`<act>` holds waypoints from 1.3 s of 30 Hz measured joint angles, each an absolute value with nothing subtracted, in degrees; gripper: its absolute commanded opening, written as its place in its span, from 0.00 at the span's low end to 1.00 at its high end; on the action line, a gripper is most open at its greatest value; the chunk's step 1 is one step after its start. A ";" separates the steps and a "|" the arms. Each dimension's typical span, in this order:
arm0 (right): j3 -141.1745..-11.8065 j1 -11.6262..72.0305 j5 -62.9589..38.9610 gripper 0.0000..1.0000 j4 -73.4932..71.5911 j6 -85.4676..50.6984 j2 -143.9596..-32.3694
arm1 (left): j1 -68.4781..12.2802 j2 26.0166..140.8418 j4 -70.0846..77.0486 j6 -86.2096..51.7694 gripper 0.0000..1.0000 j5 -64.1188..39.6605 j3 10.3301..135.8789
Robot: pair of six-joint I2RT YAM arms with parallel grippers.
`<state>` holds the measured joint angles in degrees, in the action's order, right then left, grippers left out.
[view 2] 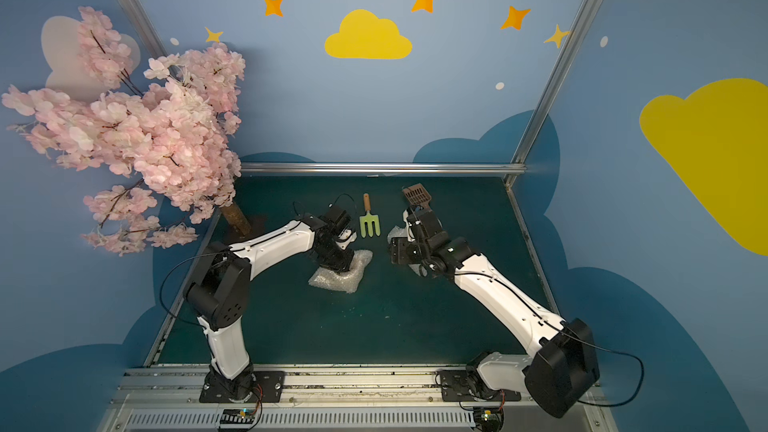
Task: Wrap mugs in bubble wrap
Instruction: Move the Tape Cutter to the center of the board.
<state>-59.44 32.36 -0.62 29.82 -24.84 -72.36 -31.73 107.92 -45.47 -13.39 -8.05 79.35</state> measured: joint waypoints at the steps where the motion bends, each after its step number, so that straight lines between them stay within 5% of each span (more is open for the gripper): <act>1: -58.43 30.24 -1.21 0.75 29.54 -24.18 -71.85 | -31.73 107.92 -45.65 -13.08 0.10 -7.79 79.50; 14: -59.42 5.91 -9.89 0.75 24.03 -19.73 -86.00 | -31.40 107.92 -46.46 -11.97 0.11 -6.85 79.85; 29: -84.68 5.15 -9.43 0.74 26.70 -13.15 -112.01 | -31.38 107.90 -46.26 -11.97 0.11 -6.98 79.46; 39: -92.90 9.13 -6.37 0.74 33.12 -9.82 -118.78 | -31.38 107.90 -46.22 -11.97 0.10 -7.07 79.29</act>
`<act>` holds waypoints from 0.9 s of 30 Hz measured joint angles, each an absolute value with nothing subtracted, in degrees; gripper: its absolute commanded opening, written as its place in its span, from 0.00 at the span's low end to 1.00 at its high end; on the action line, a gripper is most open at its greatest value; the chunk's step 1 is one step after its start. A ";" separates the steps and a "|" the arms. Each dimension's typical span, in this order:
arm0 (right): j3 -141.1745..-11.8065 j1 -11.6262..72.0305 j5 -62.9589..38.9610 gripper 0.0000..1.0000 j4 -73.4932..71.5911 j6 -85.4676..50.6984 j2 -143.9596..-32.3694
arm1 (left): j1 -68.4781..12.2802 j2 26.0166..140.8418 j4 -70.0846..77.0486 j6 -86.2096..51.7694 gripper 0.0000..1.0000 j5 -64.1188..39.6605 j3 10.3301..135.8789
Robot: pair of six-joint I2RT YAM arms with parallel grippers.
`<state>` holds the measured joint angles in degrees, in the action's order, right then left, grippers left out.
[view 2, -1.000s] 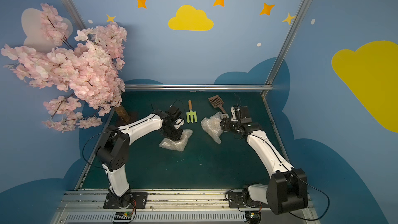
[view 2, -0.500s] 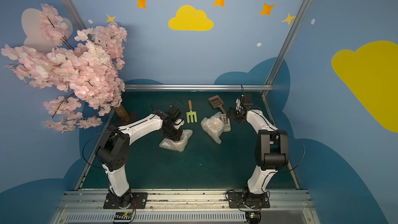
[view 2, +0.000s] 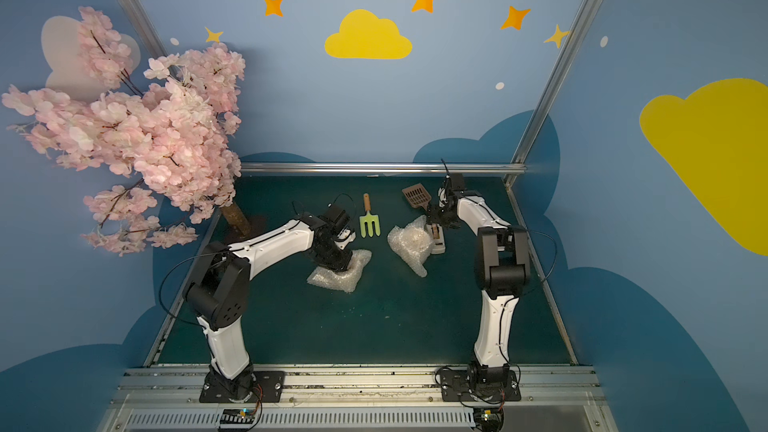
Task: Wrap mugs in bubble wrap
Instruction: Move the Tape Cutter to the center of the board.
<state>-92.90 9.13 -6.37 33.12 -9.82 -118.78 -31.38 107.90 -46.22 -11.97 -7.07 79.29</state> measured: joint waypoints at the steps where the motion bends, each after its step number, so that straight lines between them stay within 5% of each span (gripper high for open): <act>1: -93.82 9.47 -6.00 0.74 33.63 -9.43 -119.15 | -31.38 107.90 -46.19 -11.97 0.10 -7.07 79.26; 27: -96.44 7.79 3.55 0.69 42.28 -11.94 -123.72 | -31.27 107.81 -45.98 -11.99 0.10 -7.38 78.94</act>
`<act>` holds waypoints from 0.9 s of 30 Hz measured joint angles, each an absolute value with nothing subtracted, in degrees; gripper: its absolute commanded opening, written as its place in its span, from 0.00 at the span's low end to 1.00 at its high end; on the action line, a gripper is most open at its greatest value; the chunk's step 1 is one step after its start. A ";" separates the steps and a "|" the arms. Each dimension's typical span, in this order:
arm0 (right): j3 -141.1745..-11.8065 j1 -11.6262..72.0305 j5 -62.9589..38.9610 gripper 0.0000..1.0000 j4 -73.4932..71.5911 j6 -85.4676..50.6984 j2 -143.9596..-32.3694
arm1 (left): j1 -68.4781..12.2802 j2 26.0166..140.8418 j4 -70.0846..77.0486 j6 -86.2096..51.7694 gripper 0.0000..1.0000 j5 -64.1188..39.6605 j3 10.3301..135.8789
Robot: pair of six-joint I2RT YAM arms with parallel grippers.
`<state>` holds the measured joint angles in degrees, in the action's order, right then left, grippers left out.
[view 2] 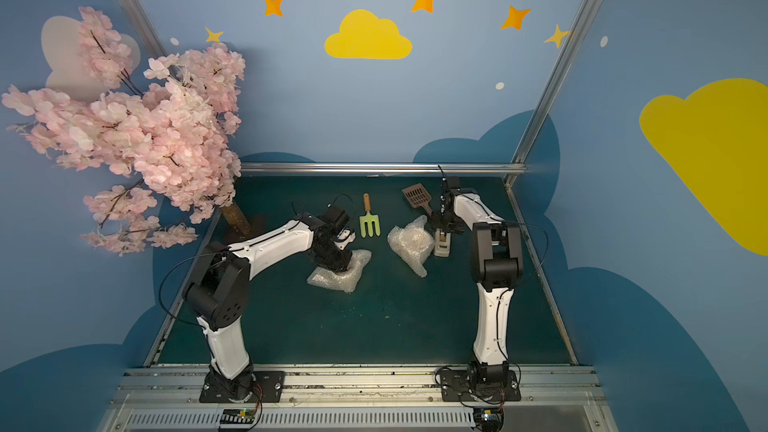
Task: Wrap mugs in bubble wrap
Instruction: Move the Tape Cutter to the center of the board.
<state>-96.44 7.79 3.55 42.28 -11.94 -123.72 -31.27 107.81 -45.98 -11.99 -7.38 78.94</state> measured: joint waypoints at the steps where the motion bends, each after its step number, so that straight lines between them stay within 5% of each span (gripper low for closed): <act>1: -96.16 7.35 3.66 0.69 42.26 -12.12 -123.59 | -31.27 107.81 -46.00 -11.99 0.10 -7.44 78.94; 15: -81.03 4.75 -6.61 0.73 35.79 -13.13 -105.75 | -31.24 107.81 -46.04 -12.05 0.17 -7.49 78.94; 27: -69.25 1.76 -17.37 0.59 31.99 -16.27 -100.90 | -31.24 107.68 -46.09 -12.75 0.23 -7.25 78.94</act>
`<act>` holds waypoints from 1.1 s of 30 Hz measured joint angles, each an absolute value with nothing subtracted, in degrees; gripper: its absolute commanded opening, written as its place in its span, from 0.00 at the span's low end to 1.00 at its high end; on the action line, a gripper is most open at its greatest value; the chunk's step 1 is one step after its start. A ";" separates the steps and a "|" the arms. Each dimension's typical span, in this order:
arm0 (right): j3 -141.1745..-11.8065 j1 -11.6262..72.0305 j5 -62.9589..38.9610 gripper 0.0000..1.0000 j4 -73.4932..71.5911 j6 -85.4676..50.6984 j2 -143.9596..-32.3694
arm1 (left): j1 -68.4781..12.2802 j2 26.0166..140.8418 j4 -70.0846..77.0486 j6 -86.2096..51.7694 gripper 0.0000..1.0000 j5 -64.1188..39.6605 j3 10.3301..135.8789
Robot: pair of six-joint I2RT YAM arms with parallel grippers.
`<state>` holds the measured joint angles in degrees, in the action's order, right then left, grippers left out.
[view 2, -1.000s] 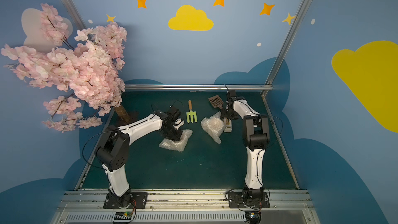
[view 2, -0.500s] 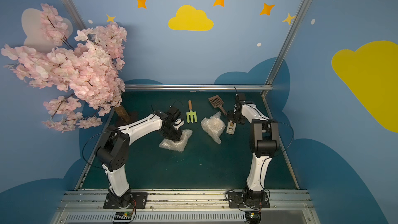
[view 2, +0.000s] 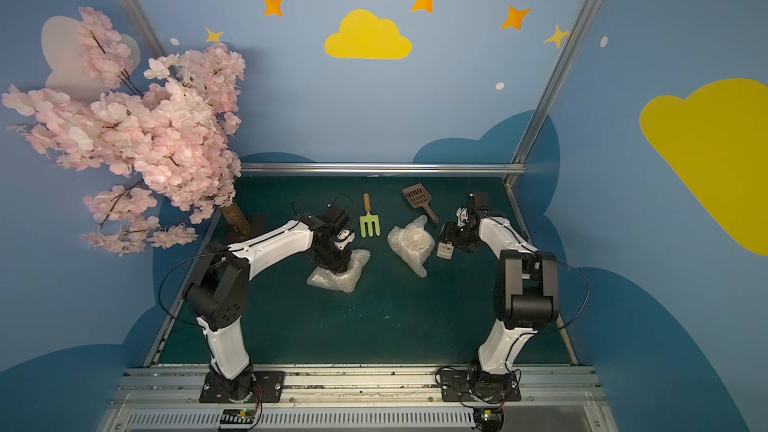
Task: Wrap mugs in bubble wrap
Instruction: Move the Tape Cutter to the center of the board, then tear off the tape using the Tape Cutter.
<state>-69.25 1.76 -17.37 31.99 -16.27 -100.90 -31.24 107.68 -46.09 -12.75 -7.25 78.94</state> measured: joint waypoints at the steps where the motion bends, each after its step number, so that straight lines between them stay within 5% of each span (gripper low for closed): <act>1: -68.88 1.72 -18.33 0.58 31.53 -16.58 -100.90 | -31.24 107.68 -46.11 -12.82 0.23 -7.22 78.94; 33: -68.29 0.03 -23.86 0.44 25.45 -20.82 -105.01 | -31.24 107.68 -46.13 -12.86 0.21 -7.25 78.94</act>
